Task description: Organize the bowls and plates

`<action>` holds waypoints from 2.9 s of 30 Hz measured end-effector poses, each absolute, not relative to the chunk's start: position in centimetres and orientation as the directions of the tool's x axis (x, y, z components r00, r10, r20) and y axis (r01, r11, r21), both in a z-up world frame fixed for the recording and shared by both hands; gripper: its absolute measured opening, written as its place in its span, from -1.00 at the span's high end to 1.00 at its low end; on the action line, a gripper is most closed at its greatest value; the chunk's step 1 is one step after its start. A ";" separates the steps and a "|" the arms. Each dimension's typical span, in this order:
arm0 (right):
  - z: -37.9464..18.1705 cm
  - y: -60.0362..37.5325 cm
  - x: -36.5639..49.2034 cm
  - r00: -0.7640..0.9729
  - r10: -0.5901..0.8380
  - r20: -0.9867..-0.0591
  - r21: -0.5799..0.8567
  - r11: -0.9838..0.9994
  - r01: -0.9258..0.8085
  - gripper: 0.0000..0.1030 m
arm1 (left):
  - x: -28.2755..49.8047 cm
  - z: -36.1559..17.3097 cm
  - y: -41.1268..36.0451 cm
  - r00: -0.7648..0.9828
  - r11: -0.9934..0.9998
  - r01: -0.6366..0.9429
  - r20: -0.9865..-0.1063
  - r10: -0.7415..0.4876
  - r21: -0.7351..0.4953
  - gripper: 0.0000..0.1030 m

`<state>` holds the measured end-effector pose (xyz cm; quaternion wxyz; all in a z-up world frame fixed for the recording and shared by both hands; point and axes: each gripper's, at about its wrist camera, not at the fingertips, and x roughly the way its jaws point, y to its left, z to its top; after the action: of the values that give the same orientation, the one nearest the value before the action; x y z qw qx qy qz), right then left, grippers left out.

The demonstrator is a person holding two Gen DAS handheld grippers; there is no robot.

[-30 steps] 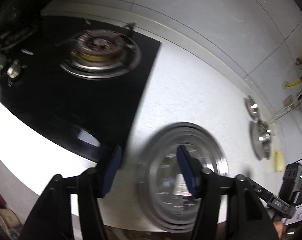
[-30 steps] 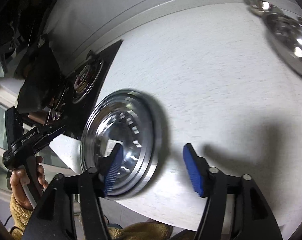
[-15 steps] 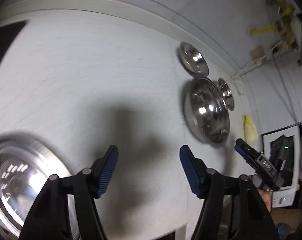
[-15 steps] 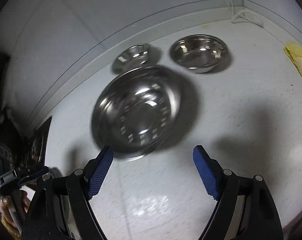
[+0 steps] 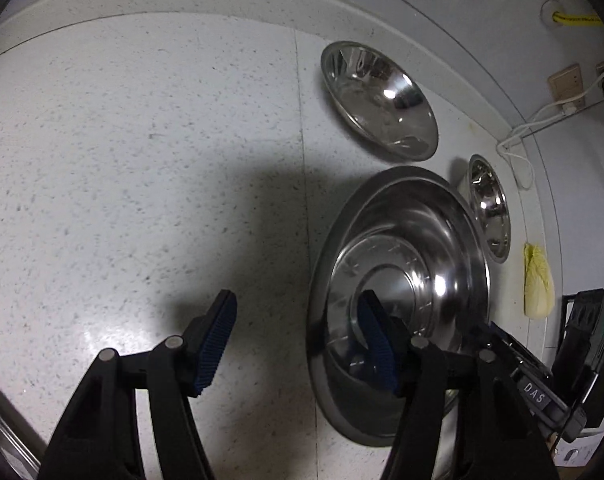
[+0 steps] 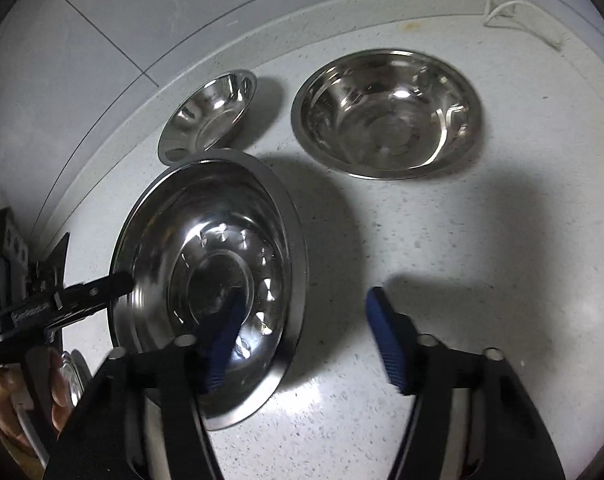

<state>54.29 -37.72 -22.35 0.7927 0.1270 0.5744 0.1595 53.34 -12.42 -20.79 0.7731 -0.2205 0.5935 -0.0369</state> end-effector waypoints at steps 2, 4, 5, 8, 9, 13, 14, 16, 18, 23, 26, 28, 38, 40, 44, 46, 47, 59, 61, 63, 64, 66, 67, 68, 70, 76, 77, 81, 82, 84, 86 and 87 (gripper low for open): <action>-22.7 -37.5 54.2 0.283 0.407 -0.869 0.390 0.914 -0.115 0.48 | 53.5 -21.3 -12.7 0.284 0.903 -0.200 -0.904 -0.319 -0.381 0.06; -23.0 -37.7 54.4 0.284 0.421 -0.861 0.406 0.907 -0.114 0.61 | 53.7 -21.4 -12.9 0.285 0.909 -0.190 -0.907 -0.309 -0.370 0.60; -23.0 -37.6 54.4 0.286 0.431 -0.856 0.415 0.902 -0.119 0.73 | 53.8 -21.6 -13.0 0.274 0.905 -0.183 -0.904 -0.328 -0.384 0.71; -22.0 -37.0 53.8 0.310 0.412 -0.856 0.393 0.911 -0.125 0.78 | 53.5 -21.0 -13.5 0.277 0.907 -0.177 -0.903 -0.328 -0.383 0.85; -21.5 -36.9 53.6 0.320 0.412 -0.853 0.392 0.911 -0.127 0.78 | 53.1 -20.5 -13.5 0.290 0.907 -0.172 -0.899 -0.328 -0.386 0.85; -17.7 -37.2 51.5 0.384 0.419 -0.823 0.396 0.907 -0.141 0.78 | 50.9 -17.4 -13.0 0.342 0.891 -0.151 -0.869 -0.359 -0.428 0.85; -17.0 -37.1 51.1 0.398 0.417 -0.817 0.393 0.908 -0.146 0.78 | 50.0 -16.3 -12.9 0.358 0.884 -0.147 -0.857 -0.370 -0.443 0.85; -14.6 -37.2 49.3 0.432 0.422 -0.797 0.393 0.906 -0.160 0.78 | 48.7 -14.6 -12.9 0.384 0.878 -0.133 -0.840 -0.383 -0.461 0.85; -12.5 -37.2 47.3 0.463 0.422 -0.780 0.385 0.906 -0.177 0.78 | 46.7 -12.7 -12.7 0.416 0.873 -0.110 -0.820 -0.393 -0.475 0.85; -9.0 -37.2 42.5 0.496 0.424 -0.758 0.370 0.905 -0.209 0.78 | 41.4 -9.4 -12.3 0.466 0.867 -0.073 -0.785 -0.407 -0.493 0.85; -8.5 -37.0 39.9 0.493 0.436 -0.753 0.374 0.900 -0.224 0.78 | 38.2 -8.8 -11.9 0.475 0.862 -0.060 -0.773 -0.420 -0.504 0.85; -8.4 -36.8 37.8 0.484 0.442 -0.755 0.376 0.897 -0.232 0.78 | 36.6 -8.9 -11.6 0.474 0.860 -0.058 -0.772 -0.422 -0.506 0.85; -13.1 -37.0 33.2 0.397 0.465 -0.791 0.402 0.885 -0.235 0.78 | 30.3 -13.2 -12.1 0.409 0.891 -0.070 -0.828 -0.384 -0.448 0.83; -15.5 -37.4 33.1 0.361 0.479 -0.800 0.430 0.878 -0.211 0.78 | 30.0 -14.8 -12.4 0.387 0.904 -0.079 -0.849 -0.361 -0.420 0.83; -18.6 -37.5 33.4 0.314 0.496 -0.810 0.459 0.868 -0.188 0.78 | 30.1 -18.3 -12.7 0.354 0.914 -0.121 -0.877 -0.324 -0.386 0.83; -20.0 -37.5 33.8 0.296 0.502 -0.813 0.468 0.865 -0.182 0.78 | 30.5 -19.5 -12.6 0.343 0.919 -0.135 -0.888 -0.307 -0.370 0.83; -20.4 -37.3 33.9 0.289 0.504 -0.814 0.470 0.863 -0.184 0.78 | 30.6 -19.9 -12.4 0.338 0.921 -0.143 -0.892 -0.299 -0.363 0.83; -22.3 -36.6 34.4 0.256 0.506 -0.824 0.474 0.862 -0.180 0.78 | 32.2 -21.5 -13.2 0.327 0.941 -0.145 -0.913 -0.245 -0.305 0.82; -22.1 -36.6 34.5 0.256 0.507 -0.823 0.475 0.862 -0.179 0.78 | 32.5 -21.5 -13.3 0.326 0.941 -0.142 -0.912 -0.248 -0.307 0.82; -22.0 -36.8 34.6 0.256 0.514 -0.818 0.484 0.857 -0.175 0.78 | 32.5 -21.4 -13.3 0.330 0.943 -0.137 -0.911 -0.247 -0.305 0.81; -22.0 -36.8 34.6 0.257 0.519 -0.815 0.489 0.855 -0.174 0.78 | 32.5 -21.2 -13.1 0.337 0.943 -0.134 -0.909 -0.246 -0.305 0.80; -22.0 -37.0 34.7 0.260 0.536 -0.803 0.507 0.844 -0.174 0.72 | 32.5 -20.8 -12.9 0.354 0.948 -0.124 -0.906 -0.234 -0.293 0.80; -21.9 -37.1 34.7 0.264 0.536 -0.802 0.507 0.844 -0.173 0.61 | 32.5 -20.7 -12.8 0.360 0.949 -0.119 -0.903 -0.234 -0.293 0.80; -21.8 -37.1 34.7 0.270 0.531 -0.803 0.501 0.848 -0.175 0.46 | 32.6 -20.4 -12.7 0.366 0.949 -0.114 -0.901 -0.234 -0.293 0.80; -21.5 -37.2 34.7 0.277 0.531 -0.801 0.497 0.847 -0.187 0.32 | 32.8 -20.1 -12.6 0.370 0.951 -0.106 -0.900 -0.233 -0.290 0.73; -20.8 -37.7 34.6 0.295 0.528 -0.797 0.488 0.849 -0.202 0.12 | 33.0 -18.8 -11.1 0.405 0.954 -0.110 -0.889 -0.212 -0.278 0.19; -20.7 -37.9 34.7 0.298 0.529 -0.795 0.488 0.849 -0.203 0.10 | 33.0 -18.6 -10.9 0.406 0.953 -0.115 -0.889 -0.211 -0.279 0.18; -20.0 -39.0 35.6 0.322 0.517 -0.793 0.481 0.856 -0.190 -0.01 | 34.0 -18.0 -10.3 0.401 0.951 -0.125 -0.891 -0.213 -0.283 0.10; -19.7 -39.5 36.1 0.333 0.506 -0.796 0.472 0.863 -0.182 -0.04 | 34.3 -17.8 -10.3 0.396 0.947 -0.131 -0.891 -0.221 -0.293 0.10; -19.3 -40.0 36.8 0.345 0.495 -0.797 0.465 0.868 -0.173 -0.04 | 35.1 -17.4 -10.4 0.398 0.943 -0.138 -0.889 -0.227 -0.302 0.10; -18.8 -41.0 37.8 0.359 0.482 -0.799 0.455 0.875 -0.164 -0.04 | 36.0 -17.0 -10.9 0.398 0.944 -0.128 -0.888 -0.232 -0.305 0.10; -18.5 -41.4 38.4 0.368 0.473 -0.801 0.448 0.880 -0.158 -0.05 | 36.5 -17.0 -11.1 0.393 0.942 -0.127 -0.888 -0.240 -0.311 0.10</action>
<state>38.39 -41.44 -18.54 0.8134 0.1494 0.5278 0.1938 36.47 -11.14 -17.00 0.8178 -0.1668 0.5498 -0.0343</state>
